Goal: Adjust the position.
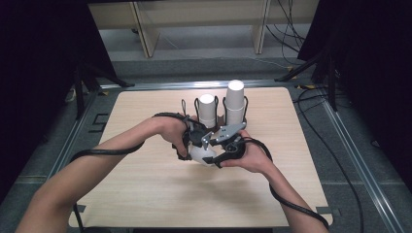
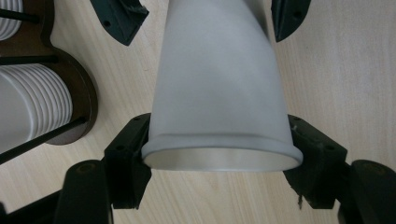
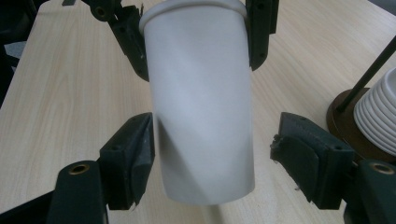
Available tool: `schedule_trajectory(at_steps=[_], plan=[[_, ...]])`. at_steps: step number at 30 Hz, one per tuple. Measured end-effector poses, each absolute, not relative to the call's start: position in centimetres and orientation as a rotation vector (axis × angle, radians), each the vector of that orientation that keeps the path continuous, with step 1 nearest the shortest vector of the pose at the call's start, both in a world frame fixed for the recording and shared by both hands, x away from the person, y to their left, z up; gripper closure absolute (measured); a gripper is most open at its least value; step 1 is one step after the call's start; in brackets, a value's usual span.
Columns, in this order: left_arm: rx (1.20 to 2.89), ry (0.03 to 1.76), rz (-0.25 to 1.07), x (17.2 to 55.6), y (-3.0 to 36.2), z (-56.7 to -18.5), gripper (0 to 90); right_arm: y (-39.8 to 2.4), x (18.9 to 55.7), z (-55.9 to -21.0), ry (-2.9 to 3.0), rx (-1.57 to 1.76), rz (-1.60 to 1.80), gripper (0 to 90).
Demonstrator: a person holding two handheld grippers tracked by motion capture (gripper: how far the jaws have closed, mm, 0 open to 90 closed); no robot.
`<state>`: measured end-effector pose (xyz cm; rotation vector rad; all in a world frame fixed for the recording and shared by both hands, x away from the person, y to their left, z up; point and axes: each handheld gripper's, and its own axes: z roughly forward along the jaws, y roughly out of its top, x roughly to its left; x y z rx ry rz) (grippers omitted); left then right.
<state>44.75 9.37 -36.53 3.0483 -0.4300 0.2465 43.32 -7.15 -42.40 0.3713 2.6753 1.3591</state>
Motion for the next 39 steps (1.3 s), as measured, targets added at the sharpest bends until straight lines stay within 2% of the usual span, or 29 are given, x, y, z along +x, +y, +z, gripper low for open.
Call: schedule_trajectory(at_steps=[39], plan=[[3.041,-0.44,0.23,44.65,9.04,-36.3,31.1,-6.53,43.19,-42.97,2.703,0.352,1.356,33.7]])
